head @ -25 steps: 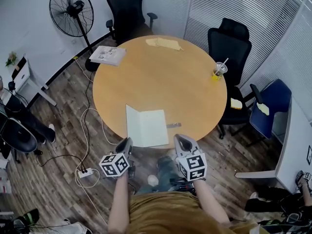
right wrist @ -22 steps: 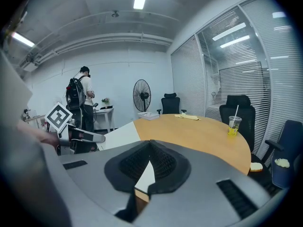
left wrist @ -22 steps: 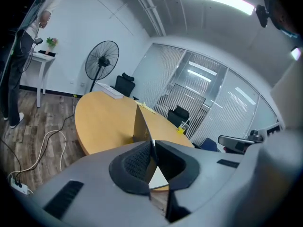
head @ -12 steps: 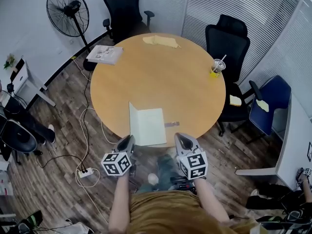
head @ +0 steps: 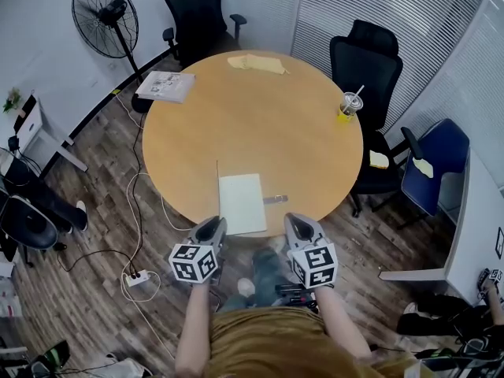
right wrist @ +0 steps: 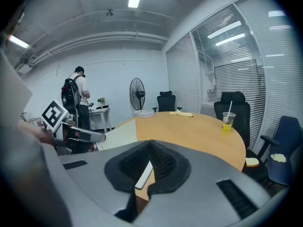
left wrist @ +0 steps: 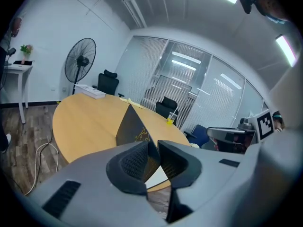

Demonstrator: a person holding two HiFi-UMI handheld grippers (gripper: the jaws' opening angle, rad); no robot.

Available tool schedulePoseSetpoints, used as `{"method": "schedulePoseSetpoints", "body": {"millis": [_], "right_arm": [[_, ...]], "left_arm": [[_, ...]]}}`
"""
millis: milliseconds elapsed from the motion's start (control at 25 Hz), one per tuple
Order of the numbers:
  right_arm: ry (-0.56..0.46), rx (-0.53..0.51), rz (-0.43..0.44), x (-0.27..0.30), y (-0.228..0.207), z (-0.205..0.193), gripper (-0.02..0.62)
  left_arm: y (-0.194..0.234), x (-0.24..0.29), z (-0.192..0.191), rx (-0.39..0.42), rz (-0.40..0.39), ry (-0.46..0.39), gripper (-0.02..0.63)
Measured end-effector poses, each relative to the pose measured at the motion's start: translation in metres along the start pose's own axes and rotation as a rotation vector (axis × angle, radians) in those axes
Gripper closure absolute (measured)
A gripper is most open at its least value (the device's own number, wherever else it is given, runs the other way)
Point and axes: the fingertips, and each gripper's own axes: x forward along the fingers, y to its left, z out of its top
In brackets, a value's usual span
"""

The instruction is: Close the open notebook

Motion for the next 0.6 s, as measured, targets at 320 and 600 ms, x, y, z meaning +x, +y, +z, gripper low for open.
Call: {"method": "schedulePoseSetpoints", "body": {"millis": [320,600], "right_arm": [[0.006,0.006,0.003,0.004,-0.001,-0.002,0.583],[0.014,0.006,0.006,0.007,-0.001,-0.003,0.584]], "left_arm": [[-0.008,0.007,-0.001,0.016,-0.023,0.016,0.518],[-0.015,0.013,-0.003,0.026,-0.047,0.035,0.511]]}}
